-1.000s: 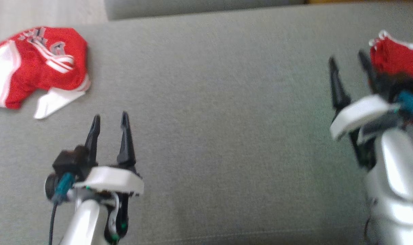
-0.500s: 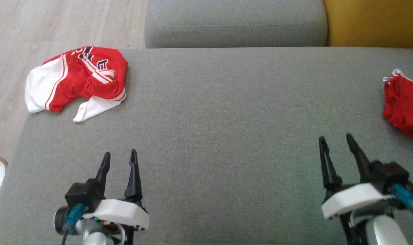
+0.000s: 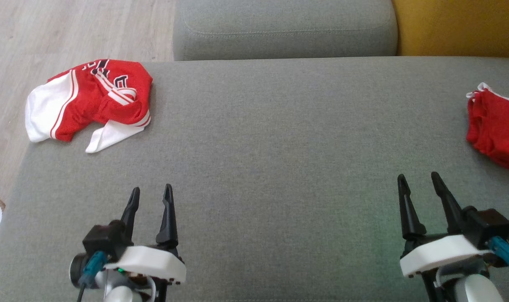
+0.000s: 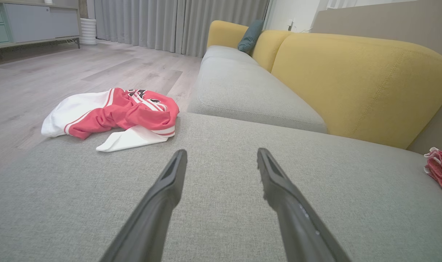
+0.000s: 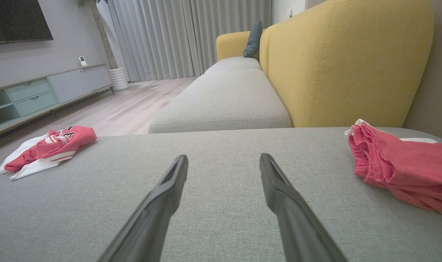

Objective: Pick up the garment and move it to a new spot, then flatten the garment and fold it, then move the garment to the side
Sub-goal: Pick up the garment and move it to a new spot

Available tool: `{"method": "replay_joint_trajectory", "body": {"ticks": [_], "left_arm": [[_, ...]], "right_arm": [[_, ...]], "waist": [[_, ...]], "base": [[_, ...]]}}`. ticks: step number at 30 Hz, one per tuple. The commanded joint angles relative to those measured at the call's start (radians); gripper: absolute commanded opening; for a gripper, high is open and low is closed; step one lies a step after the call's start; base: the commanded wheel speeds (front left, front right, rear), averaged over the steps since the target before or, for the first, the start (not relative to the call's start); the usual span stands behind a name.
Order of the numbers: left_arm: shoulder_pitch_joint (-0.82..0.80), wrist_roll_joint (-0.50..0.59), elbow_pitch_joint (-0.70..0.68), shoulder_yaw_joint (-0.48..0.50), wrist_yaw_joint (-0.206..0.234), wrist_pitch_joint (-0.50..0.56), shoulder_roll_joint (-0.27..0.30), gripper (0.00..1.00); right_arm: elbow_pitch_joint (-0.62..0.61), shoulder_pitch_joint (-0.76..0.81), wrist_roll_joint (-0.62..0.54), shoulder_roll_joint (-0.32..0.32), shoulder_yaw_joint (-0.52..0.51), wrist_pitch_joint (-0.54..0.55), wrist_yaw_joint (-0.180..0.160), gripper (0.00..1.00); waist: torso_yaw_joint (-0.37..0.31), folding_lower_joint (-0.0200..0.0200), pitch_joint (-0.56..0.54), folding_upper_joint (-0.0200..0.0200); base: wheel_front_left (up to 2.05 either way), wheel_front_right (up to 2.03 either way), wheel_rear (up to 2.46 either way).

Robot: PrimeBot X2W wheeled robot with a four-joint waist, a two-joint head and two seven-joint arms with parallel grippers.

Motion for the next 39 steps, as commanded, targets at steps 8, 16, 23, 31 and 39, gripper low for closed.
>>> {"method": "replay_joint_trajectory", "body": {"ticks": [8,16,23,31,39], "left_arm": [[-0.036,0.017,-0.027,0.037,-0.005,-0.012,-0.005,1.0],[-0.05,0.018,-0.025,0.034,-0.006,-0.012,-0.006,1.0],[-0.06,0.026,-0.026,0.039,-0.006,-0.012,-0.007,1.0],[-0.05,0.033,-0.024,0.056,-0.01,-0.012,-0.006,1.0],[-0.016,0.034,-0.055,0.101,0.001,-0.012,-0.004,1.0]], "right_arm": [[-0.039,-0.029,0.008,-0.004,0.029,-0.004,0.007,1.0],[-0.049,-0.029,0.01,-0.004,0.027,-0.005,0.007,1.0],[-0.051,-0.028,0.02,-0.004,0.031,-0.012,0.007,1.0],[-0.041,-0.035,0.028,-0.004,0.049,-0.014,0.007,1.0],[-0.027,-0.071,0.033,-0.004,0.112,-0.006,0.007,1.0]], "waist": [[0.005,0.0001,0.006,-0.0001],[0.065,0.0001,0.019,-0.0001],[0.226,0.0001,0.022,-0.0001],[0.43,0.0001,0.015,-0.0001],[0.502,0.0001,0.026,-0.0001]], "base": [[0.0,0.0,0.0],[0.0,0.0,0.0],[0.0,0.0,0.0],[0.0,0.0,0.0],[0.0,0.0,0.0]]}}
